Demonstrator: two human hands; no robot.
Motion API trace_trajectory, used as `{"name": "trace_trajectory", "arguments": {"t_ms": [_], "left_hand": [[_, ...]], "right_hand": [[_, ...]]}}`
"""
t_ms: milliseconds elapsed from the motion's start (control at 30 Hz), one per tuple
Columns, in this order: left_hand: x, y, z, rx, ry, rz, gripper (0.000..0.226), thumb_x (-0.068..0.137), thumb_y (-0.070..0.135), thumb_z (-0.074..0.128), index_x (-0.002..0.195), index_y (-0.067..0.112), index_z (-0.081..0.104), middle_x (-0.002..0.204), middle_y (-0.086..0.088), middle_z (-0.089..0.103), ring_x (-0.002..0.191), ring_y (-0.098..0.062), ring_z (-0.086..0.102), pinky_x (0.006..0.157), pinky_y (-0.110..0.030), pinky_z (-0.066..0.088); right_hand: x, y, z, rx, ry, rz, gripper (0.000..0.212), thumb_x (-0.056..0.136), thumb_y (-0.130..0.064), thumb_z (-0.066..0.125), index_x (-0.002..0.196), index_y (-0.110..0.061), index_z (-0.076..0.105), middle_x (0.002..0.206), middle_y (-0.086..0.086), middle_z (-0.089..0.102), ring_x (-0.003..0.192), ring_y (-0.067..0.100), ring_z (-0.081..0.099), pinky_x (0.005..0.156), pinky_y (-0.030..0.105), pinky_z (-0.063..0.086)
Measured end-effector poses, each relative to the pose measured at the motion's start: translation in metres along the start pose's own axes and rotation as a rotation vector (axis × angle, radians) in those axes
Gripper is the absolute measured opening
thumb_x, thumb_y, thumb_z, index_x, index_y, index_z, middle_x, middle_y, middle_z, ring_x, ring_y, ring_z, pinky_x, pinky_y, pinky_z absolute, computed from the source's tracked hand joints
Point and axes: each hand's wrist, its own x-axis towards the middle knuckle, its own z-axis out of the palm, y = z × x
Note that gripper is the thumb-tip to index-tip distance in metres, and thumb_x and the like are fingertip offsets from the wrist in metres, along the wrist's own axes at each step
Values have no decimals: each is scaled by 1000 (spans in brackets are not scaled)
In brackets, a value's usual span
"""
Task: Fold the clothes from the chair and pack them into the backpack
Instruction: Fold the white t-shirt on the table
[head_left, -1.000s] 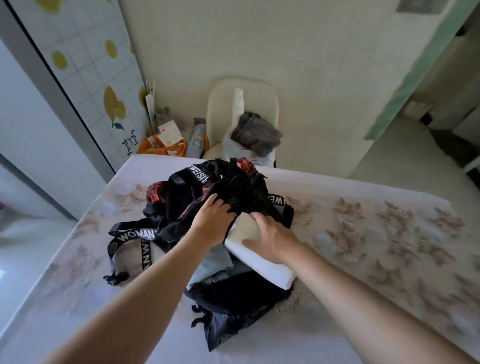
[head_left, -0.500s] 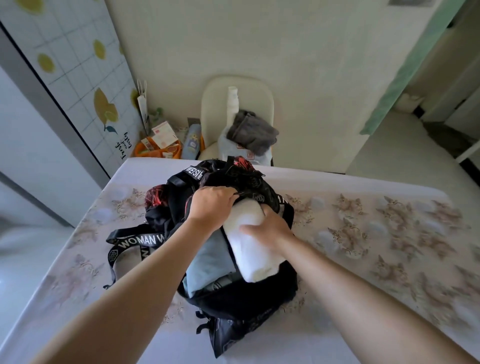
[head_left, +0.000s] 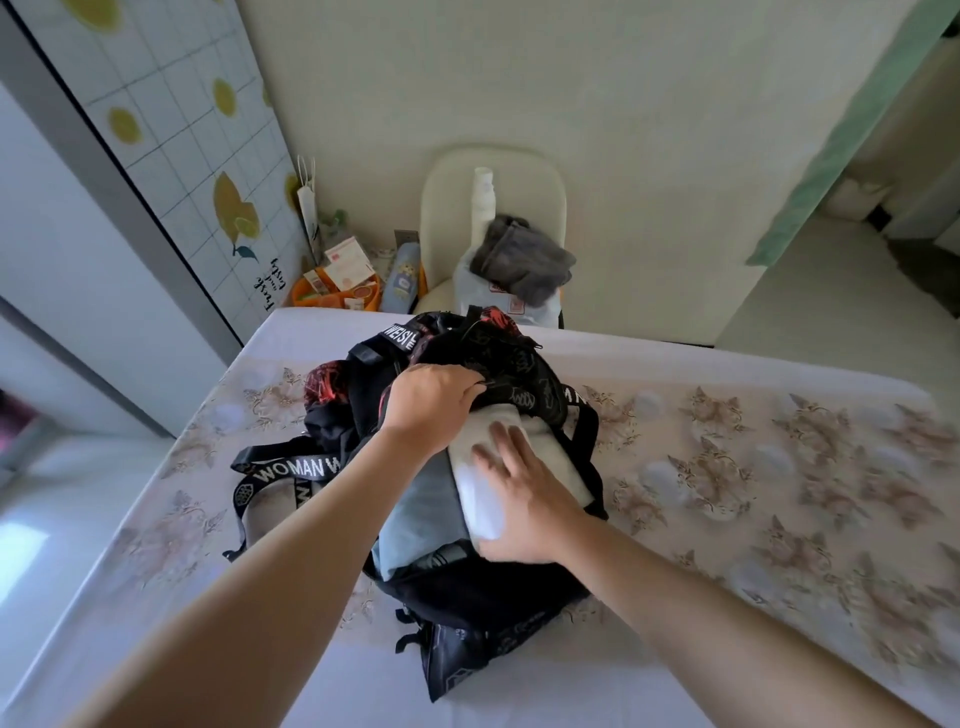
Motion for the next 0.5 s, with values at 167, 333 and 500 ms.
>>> {"name": "trace_trajectory", "arguments": {"t_ms": [167,333,500], "left_hand": [[-18,-5,-1,33,48,97,29,90,31,52,89,18,79,86,4,76,82,-21,71,81,-32,54],[-48,-11,13,65,-171,80,25,93,31,57,107,25,76,116,8,71,115,-15,62,112,-35,33],[-32,-4,-5,50,41,-53,28,95,23,58,120,22,68,140,-2,54,135,-25,40,112,-47,32]], "right_hand": [[28,2,1,-114,110,6,109,74,-53,65,158,-19,5,165,6,-3,151,34,0,120,52,20],[19,15,-3,-176,39,-30,105,70,-76,47,155,-19,21,151,8,35,135,33,36,115,46,28],[16,35,-49,-6,742,-334,27,90,-30,51,74,-15,66,69,-1,61,58,22,61,48,24,41]]}}
